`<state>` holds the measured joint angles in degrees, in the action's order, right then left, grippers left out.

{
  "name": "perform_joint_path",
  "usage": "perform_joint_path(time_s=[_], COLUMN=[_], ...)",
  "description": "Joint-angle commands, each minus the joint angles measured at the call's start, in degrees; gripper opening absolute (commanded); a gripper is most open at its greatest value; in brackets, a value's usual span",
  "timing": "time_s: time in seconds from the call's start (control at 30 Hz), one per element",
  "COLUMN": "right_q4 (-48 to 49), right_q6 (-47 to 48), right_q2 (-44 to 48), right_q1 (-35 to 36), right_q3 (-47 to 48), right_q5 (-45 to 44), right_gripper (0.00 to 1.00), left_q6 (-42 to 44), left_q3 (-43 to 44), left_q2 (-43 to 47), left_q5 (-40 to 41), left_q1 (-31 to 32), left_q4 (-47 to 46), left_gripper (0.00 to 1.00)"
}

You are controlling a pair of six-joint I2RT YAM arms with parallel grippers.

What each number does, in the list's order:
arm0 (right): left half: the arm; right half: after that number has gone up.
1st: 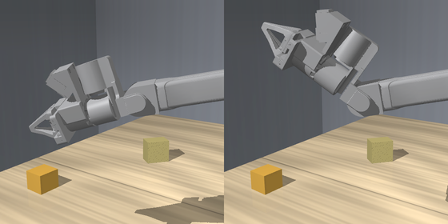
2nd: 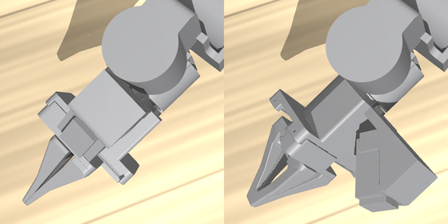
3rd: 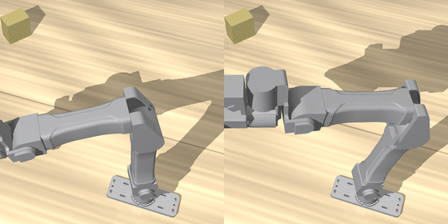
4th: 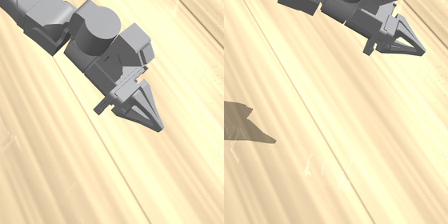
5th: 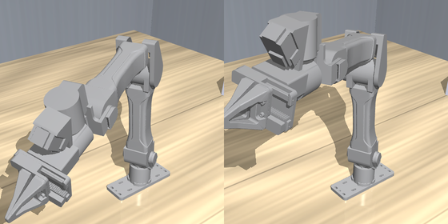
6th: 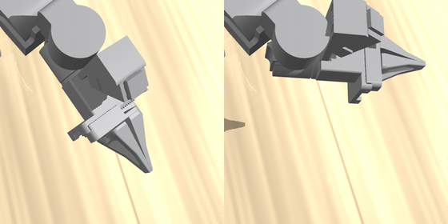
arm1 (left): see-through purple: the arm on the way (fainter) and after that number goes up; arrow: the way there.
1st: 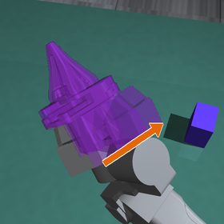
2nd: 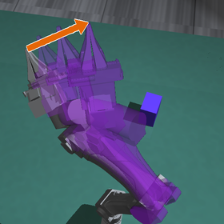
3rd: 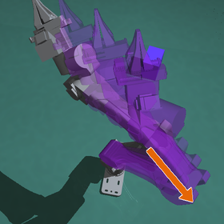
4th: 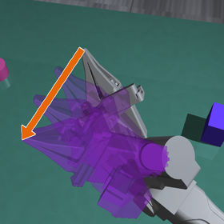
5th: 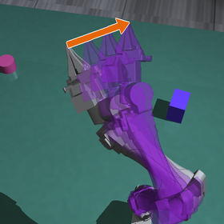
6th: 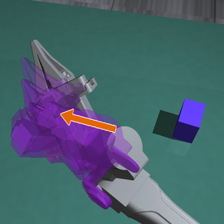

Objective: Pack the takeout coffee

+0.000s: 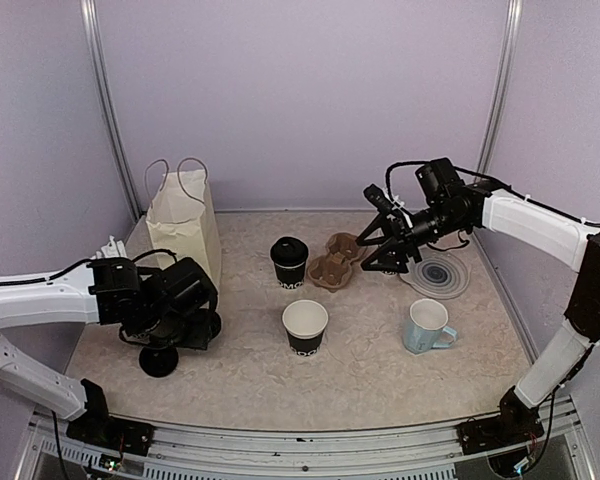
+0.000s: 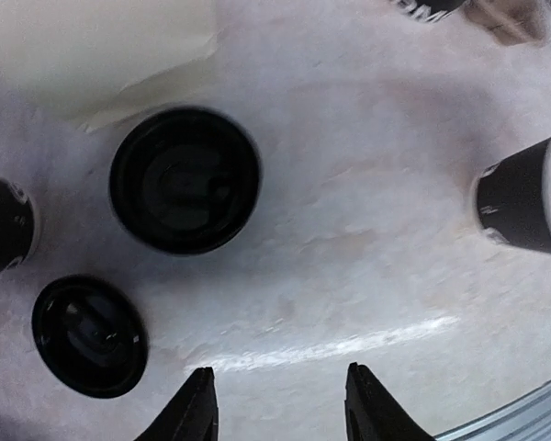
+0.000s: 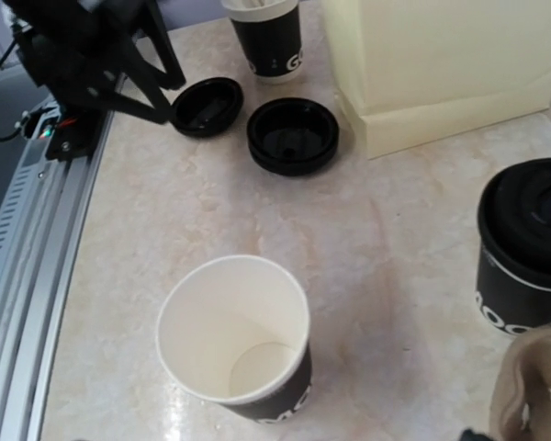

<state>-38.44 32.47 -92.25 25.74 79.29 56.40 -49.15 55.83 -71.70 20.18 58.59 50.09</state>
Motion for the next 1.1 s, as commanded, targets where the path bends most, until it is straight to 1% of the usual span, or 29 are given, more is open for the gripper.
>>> perform_joint_path(time_s=[0.0,0.07,0.2,0.37,0.43,0.6,1.07], right_q4=[-1.3,-1.6,-2.2,-2.1,-2.1,-2.4,-3.5], right_q6=[1.8,2.3,2.7,3.0,3.1,3.3,4.2], right_q2=[0.6,0.3,-0.2,0.0,0.0,0.2,-0.8], right_q1=[1.1,1.2,1.5,1.7,1.7,1.8,2.6], right_q3=[-0.6,-0.5,-0.3,-0.8,-1.0,-0.9,-0.8], right_q5=[1.9,1.9,2.1,1.5,1.4,1.2,1.6], right_gripper=[0.85,0.85,0.84,0.84,0.84,0.84,0.83], left_q6=[-7.0,-6.8,-4.9,-2.8,-2.3,-2.9,-4.4], left_q3=[-8.2,-11.3,-14.2,-14.7,-14.6,-14.5,-13.7], left_q2=[2.2,2.8,0.7,-4.0,-5.8,-8.9,-13.6], left_q5=[-0.9,-1.7,-2.5,-2.6,-2.6,-1.0,3.7], left_q1=[-1.9,-2.9,-5.4,-7.2,-8.0,-8.8,-8.5], left_q4=[5.5,3.0,-0.4,-2.5,-3.0,-2.9,-2.0], left_gripper=[0.51,0.5,0.46,0.33,0.3,0.27,0.28])
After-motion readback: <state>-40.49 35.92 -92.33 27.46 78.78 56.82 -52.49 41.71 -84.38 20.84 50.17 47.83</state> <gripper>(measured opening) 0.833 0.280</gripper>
